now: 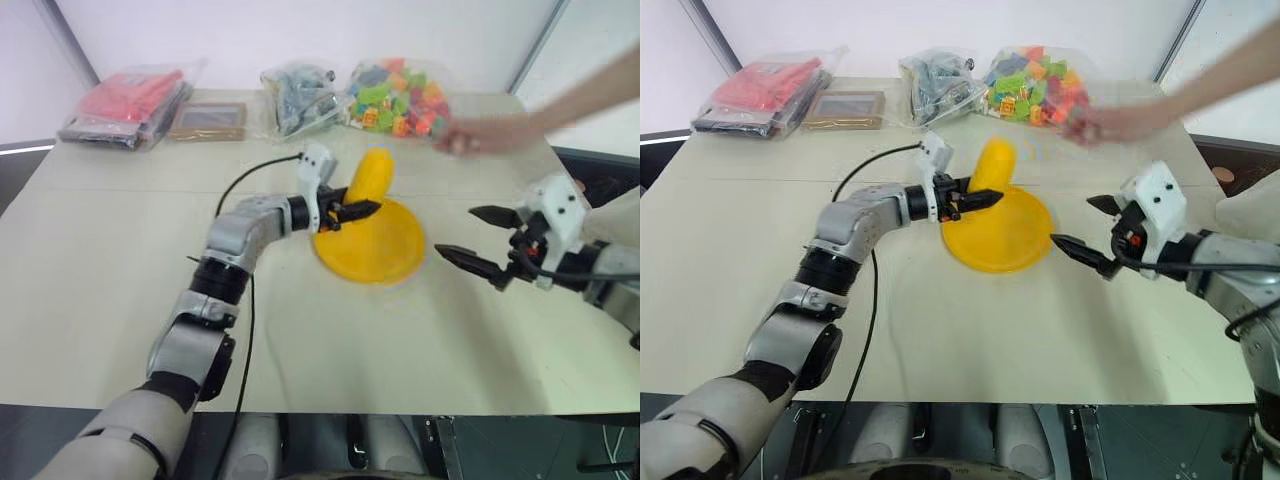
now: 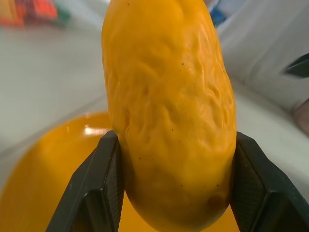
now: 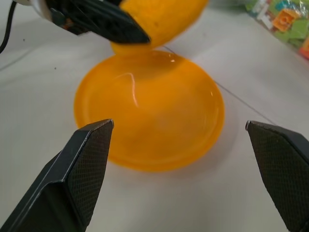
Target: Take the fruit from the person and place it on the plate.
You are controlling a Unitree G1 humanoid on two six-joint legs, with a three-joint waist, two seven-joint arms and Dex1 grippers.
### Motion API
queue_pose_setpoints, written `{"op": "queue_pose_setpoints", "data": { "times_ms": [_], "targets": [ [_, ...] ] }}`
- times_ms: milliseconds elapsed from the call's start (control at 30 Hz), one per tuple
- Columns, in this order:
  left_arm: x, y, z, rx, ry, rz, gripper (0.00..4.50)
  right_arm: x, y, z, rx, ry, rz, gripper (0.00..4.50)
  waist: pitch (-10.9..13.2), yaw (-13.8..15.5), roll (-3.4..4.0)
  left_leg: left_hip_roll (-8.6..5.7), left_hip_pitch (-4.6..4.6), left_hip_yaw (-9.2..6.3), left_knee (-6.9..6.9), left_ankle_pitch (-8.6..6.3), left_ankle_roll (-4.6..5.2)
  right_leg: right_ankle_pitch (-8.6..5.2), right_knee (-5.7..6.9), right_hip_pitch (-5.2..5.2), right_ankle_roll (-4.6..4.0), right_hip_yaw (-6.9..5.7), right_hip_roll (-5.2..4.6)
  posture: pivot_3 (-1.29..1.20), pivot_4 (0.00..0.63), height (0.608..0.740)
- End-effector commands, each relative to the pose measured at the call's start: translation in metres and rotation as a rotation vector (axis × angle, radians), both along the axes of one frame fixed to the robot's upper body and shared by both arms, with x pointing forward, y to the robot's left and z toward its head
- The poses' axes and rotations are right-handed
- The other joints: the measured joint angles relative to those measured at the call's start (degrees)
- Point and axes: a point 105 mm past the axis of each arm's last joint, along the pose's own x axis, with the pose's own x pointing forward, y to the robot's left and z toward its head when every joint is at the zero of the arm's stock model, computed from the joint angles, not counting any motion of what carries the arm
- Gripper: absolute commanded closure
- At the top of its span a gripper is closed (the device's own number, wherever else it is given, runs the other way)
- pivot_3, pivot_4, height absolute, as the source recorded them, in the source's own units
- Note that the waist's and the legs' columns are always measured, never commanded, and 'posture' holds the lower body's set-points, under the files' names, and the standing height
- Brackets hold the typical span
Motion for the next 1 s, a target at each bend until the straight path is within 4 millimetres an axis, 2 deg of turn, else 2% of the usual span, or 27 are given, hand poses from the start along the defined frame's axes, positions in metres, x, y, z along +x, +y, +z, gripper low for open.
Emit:
{"op": "queue_pose_setpoints", "data": {
  "times_ms": [33,233,300,400,500,600,700,800,1000],
  "targets": [
    [0.008,-0.009,-0.003,0.054,-0.022,-0.002,2.27,-0.009,0.005,0.013,0.008,-0.079,-0.014,0.0,0.0,0.1,-0.01,0.0,0.0,-0.02,0.0,0.0,0.0,0.0,0.0,0.0,0.0,0.0,0.0,0.0,0.15,0.731],
    [0.008,-0.015,-0.029,0.144,0.002,-0.041,2.27,-0.014,0.007,0.011,0.023,-0.097,-0.058,0.0,0.0,0.19,0.0,0.0,-0.03,-0.03,0.0,0.0,0.0,0.0,-0.02,-0.01,0.0,-0.01,-0.01,0.0,0.15,0.731],
    [0.009,-0.015,-0.033,0.162,0.0,-0.039,1.24,-0.015,0.008,0.011,0.03,-0.101,-0.066,0.0,0.0,0.21,-0.01,0.0,-0.03,-0.03,0.0,0.0,0.01,0.0,-0.02,-0.01,0.0,-0.01,0.0,0.0,0.15,0.731],
    [0.009,-0.015,-0.032,0.153,0.004,-0.046,0.04,-0.016,0.01,0.01,0.034,-0.102,-0.071,0.0,0.0,0.22,-0.01,-0.01,-0.04,-0.03,0.0,0.0,0.0,0.0,-0.02,0.0,0.0,-0.01,-0.02,0.0,0.15,0.731],
    [0.008,-0.013,-0.02,0.097,-0.02,-0.063,0.04,-0.015,0.011,0.01,0.037,-0.101,-0.072,0.0,0.0,0.2,-0.01,-0.01,-0.03,-0.03,0.0,0.0,0.01,0.0,-0.02,0.0,0.0,-0.01,-0.02,0.0,0.15,0.731],
    [0.007,-0.006,0.005,-0.001,-0.062,-0.042,0.04,-0.014,0.011,0.01,0.034,-0.098,-0.068,0.0,0.0,0.06,0.0,0.02,-0.03,-0.04,-0.01,-0.01,0.01,0.0,-0.01,-0.01,-0.01,0.0,-0.01,0.0,0.15,0.731],
    [-0.002,0.005,0.03,-0.046,-0.124,-0.041,0.04,-0.013,0.01,0.01,0.026,-0.092,-0.059,0.0,0.0,0.08,0.0,0.03,-0.03,-0.05,-0.01,0.0,0.01,0.0,0.01,-0.01,-0.01,0.0,-0.01,0.0,0.15,0.731],
    [-0.017,0.022,0.049,-0.034,-0.226,-0.025,0.04,-0.011,0.008,0.01,0.014,-0.083,-0.05,0.0,-0.01,-0.02,0.01,0.04,-0.01,-0.06,-0.01,0.0,0.01,0.0,0.01,0.0,0.0,0.01,-0.01,0.0,0.15,0.731],
    [-0.047,0.08,0.068,0.04,-0.325,0.125,0.04,-0.004,0.0,0.004,-0.018,-0.042,-0.027,0.0,-0.01,-0.1,0.02,0.06,0.02,-0.1,0.0,0.0,0.0,0.0,0.05,0.01,0.0,0.02,-0.01,0.0,0.15,0.731]
  ]
}}
